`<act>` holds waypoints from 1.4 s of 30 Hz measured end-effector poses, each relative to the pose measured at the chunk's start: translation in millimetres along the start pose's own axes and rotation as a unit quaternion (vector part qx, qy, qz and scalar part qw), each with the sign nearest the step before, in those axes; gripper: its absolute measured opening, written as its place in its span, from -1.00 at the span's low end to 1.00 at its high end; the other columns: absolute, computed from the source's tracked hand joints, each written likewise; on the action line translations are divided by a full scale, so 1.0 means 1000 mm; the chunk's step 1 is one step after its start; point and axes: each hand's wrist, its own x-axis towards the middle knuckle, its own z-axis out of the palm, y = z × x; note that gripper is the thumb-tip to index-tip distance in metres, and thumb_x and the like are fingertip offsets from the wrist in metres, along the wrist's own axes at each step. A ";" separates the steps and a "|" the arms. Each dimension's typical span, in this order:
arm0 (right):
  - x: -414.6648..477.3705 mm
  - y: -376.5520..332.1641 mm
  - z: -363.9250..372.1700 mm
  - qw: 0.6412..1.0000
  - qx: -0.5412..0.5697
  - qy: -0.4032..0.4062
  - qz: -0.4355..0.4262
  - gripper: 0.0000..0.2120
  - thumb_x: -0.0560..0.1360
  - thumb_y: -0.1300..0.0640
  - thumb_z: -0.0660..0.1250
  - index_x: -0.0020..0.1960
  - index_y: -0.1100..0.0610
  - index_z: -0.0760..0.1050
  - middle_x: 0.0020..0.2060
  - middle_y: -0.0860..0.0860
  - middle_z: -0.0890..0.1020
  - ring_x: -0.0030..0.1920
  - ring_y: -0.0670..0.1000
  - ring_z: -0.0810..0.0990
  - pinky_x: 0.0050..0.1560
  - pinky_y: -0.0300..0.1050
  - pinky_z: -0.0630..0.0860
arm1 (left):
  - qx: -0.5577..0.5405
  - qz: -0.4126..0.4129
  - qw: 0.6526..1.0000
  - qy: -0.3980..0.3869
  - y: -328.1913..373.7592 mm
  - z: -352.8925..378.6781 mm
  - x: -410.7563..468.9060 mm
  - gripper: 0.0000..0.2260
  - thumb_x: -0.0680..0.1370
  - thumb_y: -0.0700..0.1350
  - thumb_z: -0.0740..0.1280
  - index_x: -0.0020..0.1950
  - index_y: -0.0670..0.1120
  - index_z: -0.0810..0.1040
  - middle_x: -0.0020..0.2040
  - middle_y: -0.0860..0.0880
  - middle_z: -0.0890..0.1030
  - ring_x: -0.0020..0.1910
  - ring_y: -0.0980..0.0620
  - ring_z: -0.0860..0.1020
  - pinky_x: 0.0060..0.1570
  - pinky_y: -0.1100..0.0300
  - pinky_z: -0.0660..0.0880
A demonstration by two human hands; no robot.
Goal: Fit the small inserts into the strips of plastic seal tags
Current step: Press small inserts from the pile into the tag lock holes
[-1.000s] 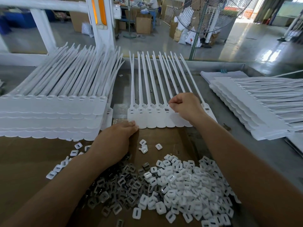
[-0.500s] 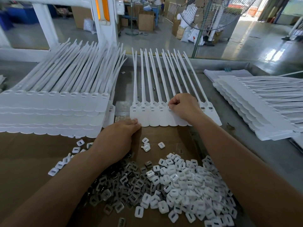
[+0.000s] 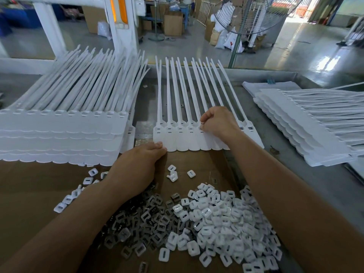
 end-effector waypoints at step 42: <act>-0.106 0.010 -0.065 0.917 -0.172 -0.344 -0.107 -0.88 0.37 0.11 0.47 -0.21 -0.06 0.55 -0.34 -0.20 0.57 -0.36 -0.38 0.49 -0.34 -0.54 0.37 | 0.017 -0.027 0.999 -0.028 0.002 0.002 0.008 -0.54 0.56 -0.28 0.07 0.42 0.05 0.27 0.45 0.13 0.20 0.42 0.14 0.19 0.36 0.24 0.12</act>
